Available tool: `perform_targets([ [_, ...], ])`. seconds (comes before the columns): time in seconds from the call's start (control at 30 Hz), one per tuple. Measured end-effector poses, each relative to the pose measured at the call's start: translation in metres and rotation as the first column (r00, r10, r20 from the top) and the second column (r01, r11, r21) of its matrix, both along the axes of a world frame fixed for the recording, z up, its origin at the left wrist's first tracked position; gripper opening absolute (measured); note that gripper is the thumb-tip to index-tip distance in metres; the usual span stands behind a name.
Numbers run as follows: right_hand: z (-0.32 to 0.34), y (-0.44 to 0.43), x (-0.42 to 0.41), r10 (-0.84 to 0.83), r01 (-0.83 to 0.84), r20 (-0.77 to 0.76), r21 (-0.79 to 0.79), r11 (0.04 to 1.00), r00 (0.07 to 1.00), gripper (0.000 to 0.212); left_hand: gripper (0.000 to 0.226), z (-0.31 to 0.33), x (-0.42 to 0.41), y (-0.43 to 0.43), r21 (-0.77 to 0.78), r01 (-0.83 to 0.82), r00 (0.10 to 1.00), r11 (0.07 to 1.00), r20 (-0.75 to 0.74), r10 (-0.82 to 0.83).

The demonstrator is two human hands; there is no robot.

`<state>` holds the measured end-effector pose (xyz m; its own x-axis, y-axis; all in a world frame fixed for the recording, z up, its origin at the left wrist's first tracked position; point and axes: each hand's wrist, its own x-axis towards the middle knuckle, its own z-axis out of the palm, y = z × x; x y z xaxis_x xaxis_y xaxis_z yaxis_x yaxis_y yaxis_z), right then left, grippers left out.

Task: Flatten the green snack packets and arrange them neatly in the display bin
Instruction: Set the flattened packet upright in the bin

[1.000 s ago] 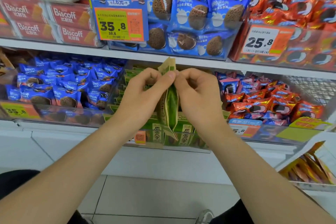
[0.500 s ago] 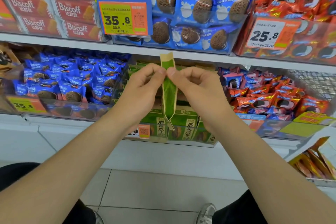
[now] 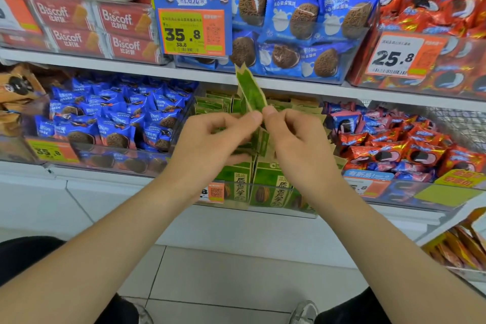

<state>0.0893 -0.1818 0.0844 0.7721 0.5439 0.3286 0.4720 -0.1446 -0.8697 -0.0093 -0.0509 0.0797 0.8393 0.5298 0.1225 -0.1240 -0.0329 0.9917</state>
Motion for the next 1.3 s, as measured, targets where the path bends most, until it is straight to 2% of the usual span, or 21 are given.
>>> perform_targets([
  [0.1, -0.007, 0.001, -0.001, 0.042, -0.041, 0.069, -0.012, 0.999, 0.997, 0.036, 0.023, -0.004, -0.004, -0.004, 0.075, 0.027, 1.0, 0.997, 0.006, -0.028],
  [0.17, -0.009, 0.0, 0.001, 0.039, -0.039, 0.041, -0.003, 0.999, 0.998, 0.032, 0.016, -0.004, -0.005, -0.002, 0.095, 0.03, 1.0, 0.995, -0.005, -0.03],
  [0.37, -0.007, -0.001, -0.003, 0.029, -0.017, -0.214, 0.057, 0.998, 0.976, 0.04, 0.016, -0.005, -0.005, 0.002, 0.007, 0.097, 0.995, 0.995, -0.016, -0.097],
  [0.5, -0.005, 0.001, -0.001, 0.02, 0.013, -0.328, 0.098, 0.995, 0.945, 0.027, 0.021, -0.004, -0.004, 0.001, -0.131, 0.075, 0.997, 0.989, 0.011, -0.074],
  [0.6, -0.003, 0.001, 0.006, 0.05, 0.018, -0.507, 0.129, 0.991, 0.86, 0.061, 0.025, -0.003, -0.004, 0.003, -0.201, 0.086, 0.996, 0.976, 0.05, -0.078],
  [0.67, 0.002, -0.003, 0.006, 0.125, -0.075, -0.549, 0.113, 0.991, 0.826, 0.053, 0.031, -0.001, -0.005, 0.002, -0.223, 0.11, 0.993, 0.969, 0.058, -0.1],
  [0.73, 0.008, -0.008, 0.003, 0.161, -0.134, -0.525, 0.089, 0.987, 0.836, 0.037, 0.037, 0.001, -0.005, 0.003, -0.257, 0.106, 0.994, 0.961, 0.042, -0.098],
  [0.8, 0.012, -0.011, 0.001, 0.134, -0.117, -0.462, 0.066, 0.991, 0.877, 0.027, 0.023, 0.001, -0.004, 0.006, -0.275, 0.1, 0.995, 0.956, 0.019, -0.098],
  [0.83, 0.012, -0.01, 0.0, 0.115, -0.106, -0.415, 0.046, 0.993, 0.902, 0.024, 0.024, 0.0, -0.004, 0.007, -0.242, 0.096, 0.995, 0.965, 0.002, -0.099],
  [0.93, 0.005, -0.005, -0.001, 0.024, -0.032, -0.181, -0.038, 0.999, 0.983, 0.019, 0.024, -0.004, -0.004, 0.008, -0.166, 0.088, 0.994, 0.982, -0.045, -0.096],
  [1.0, 0.002, -0.005, 0.0, 0.008, -0.004, -0.206, 0.021, 1.0, 0.979, 0.029, 0.022, -0.005, -0.004, 0.005, -0.2, 0.083, 0.996, 0.976, -0.009, -0.087],
  [1.07, 0.003, -0.005, 0.0, 0.114, -0.053, -0.424, 0.153, 0.987, 0.898, 0.035, 0.024, -0.007, -0.002, 0.005, -0.245, 0.076, 0.997, 0.967, 0.044, -0.067],
  [1.13, 0.005, -0.005, -0.005, 0.271, -0.082, -0.649, 0.306, 0.948, 0.711, 0.03, 0.025, -0.009, 0.0, 0.007, -0.252, 0.067, 0.996, 0.966, 0.077, -0.049],
  [1.2, 0.003, -0.004, -0.01, 0.364, -0.027, -0.766, 0.413, 0.91, 0.53, 0.025, 0.026, -0.009, -0.001, 0.008, -0.266, 0.051, 0.996, 0.963, 0.078, -0.031],
  [1.23, 0.001, -0.003, -0.011, 0.377, -0.015, -0.777, 0.428, 0.904, 0.505, 0.024, 0.026, -0.008, -0.001, 0.009, -0.266, 0.031, 0.998, 0.963, 0.066, -0.014],
  [1.27, -0.001, -0.003, -0.012, 0.364, -0.019, -0.766, 0.418, 0.908, 0.531, 0.024, 0.024, -0.008, -0.002, 0.01, -0.248, -0.008, 0.998, 0.969, 0.051, 0.021],
  [1.3, -0.003, -0.002, -0.012, 0.327, -0.021, -0.734, 0.393, 0.919, 0.596, 0.023, 0.021, -0.007, -0.002, 0.01, -0.205, -0.067, 0.997, 0.976, 0.033, 0.075],
])
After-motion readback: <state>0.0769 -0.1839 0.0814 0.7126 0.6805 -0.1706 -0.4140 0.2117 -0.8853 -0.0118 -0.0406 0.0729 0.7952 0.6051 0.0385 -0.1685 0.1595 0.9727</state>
